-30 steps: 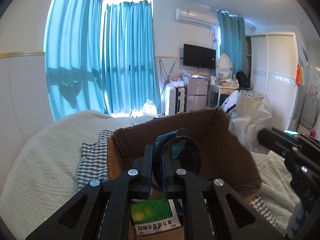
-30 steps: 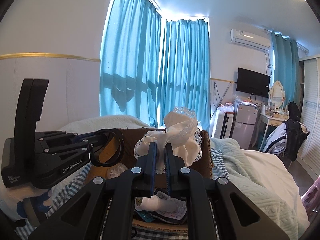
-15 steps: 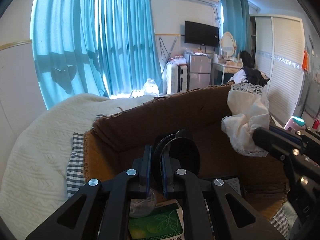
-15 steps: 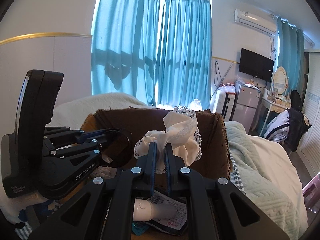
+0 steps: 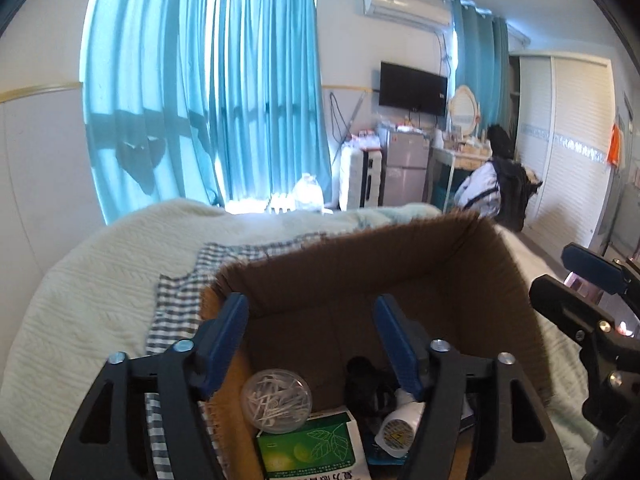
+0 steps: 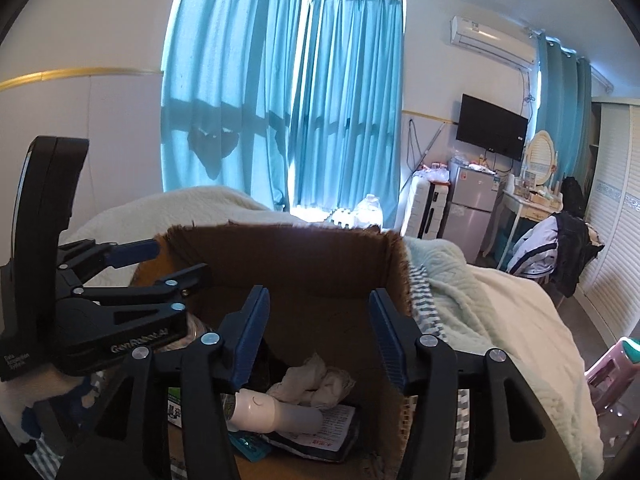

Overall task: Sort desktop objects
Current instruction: 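Withdraw both grippers from the box back toward the remaining items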

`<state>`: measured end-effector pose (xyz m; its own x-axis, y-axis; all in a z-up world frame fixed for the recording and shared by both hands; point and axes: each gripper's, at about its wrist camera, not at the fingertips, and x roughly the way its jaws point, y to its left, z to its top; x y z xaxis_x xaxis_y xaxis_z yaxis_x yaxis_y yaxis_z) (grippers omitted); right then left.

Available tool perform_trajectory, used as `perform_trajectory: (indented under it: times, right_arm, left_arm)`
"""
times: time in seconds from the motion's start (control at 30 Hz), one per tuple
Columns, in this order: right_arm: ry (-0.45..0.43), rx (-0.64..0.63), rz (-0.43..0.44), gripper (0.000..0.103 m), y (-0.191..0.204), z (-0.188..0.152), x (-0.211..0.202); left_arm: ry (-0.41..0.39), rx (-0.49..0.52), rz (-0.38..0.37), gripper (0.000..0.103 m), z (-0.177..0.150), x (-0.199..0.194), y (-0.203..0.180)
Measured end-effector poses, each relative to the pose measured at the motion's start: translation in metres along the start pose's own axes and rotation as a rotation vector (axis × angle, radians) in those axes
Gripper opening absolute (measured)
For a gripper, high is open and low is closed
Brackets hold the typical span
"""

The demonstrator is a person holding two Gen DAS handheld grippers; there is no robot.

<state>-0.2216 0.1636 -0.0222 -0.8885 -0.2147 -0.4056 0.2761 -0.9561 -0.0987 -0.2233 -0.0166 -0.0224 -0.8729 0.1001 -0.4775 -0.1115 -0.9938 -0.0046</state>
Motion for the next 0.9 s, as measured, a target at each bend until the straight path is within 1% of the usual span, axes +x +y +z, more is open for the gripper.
perform_trajectory:
  times: [0.03, 0.1, 0.17, 0.2, 0.23, 0.4, 0.47, 0.57, 0.7, 0.8, 0.9]
  right_arm:
    - [-0.015, 0.009, -0.004, 0.064, -0.003, 0.005, -0.009]
    - [-0.048, 0.028, -0.005, 0.070, -0.008, 0.013, -0.027]
    - [-0.072, 0.039, -0.002, 0.076, -0.009, 0.021, -0.041]
    - [-0.086, 0.040, -0.002, 0.082, -0.008, 0.025, -0.049]
    - [-0.103, 0.037, -0.004, 0.087, -0.004, 0.029, -0.059]
    - [-0.165, 0.005, -0.005, 0.103, 0.005, 0.050, -0.103]
    - [-0.196, -0.008, -0.017, 0.103, 0.009, 0.059, -0.125]
    - [-0.211, -0.027, -0.025, 0.103, 0.015, 0.065, -0.148]
    - [-0.193, -0.036, -0.031, 0.103, 0.019, 0.069, -0.175]
    - [-0.188, -0.023, -0.029, 0.103, 0.019, 0.062, -0.191]
    - [-0.182, -0.015, -0.033, 0.103, 0.020, 0.048, -0.204]
  left_arm:
    - [-0.015, -0.006, 0.003, 0.083, 0.003, -0.008, 0.001]
    - [-0.054, -0.015, 0.017, 0.095, 0.010, -0.027, 0.003]
    - [-0.085, -0.022, 0.020, 0.100, 0.016, -0.046, 0.005]
    - [-0.097, -0.027, 0.020, 0.103, 0.019, -0.054, 0.006]
    - [-0.109, -0.033, 0.023, 0.103, 0.023, -0.063, 0.008]
    - [-0.156, -0.046, 0.066, 0.103, 0.038, -0.107, 0.013]
    - [-0.169, -0.048, 0.080, 0.103, 0.040, -0.123, 0.015]
    - [-0.175, -0.041, 0.093, 0.103, 0.039, -0.145, 0.013]
    - [-0.182, -0.054, 0.130, 0.103, 0.034, -0.167, 0.014]
    - [-0.175, -0.052, 0.137, 0.103, 0.026, -0.180, 0.014]
    - [-0.179, -0.031, 0.153, 0.103, 0.020, -0.192, 0.013]
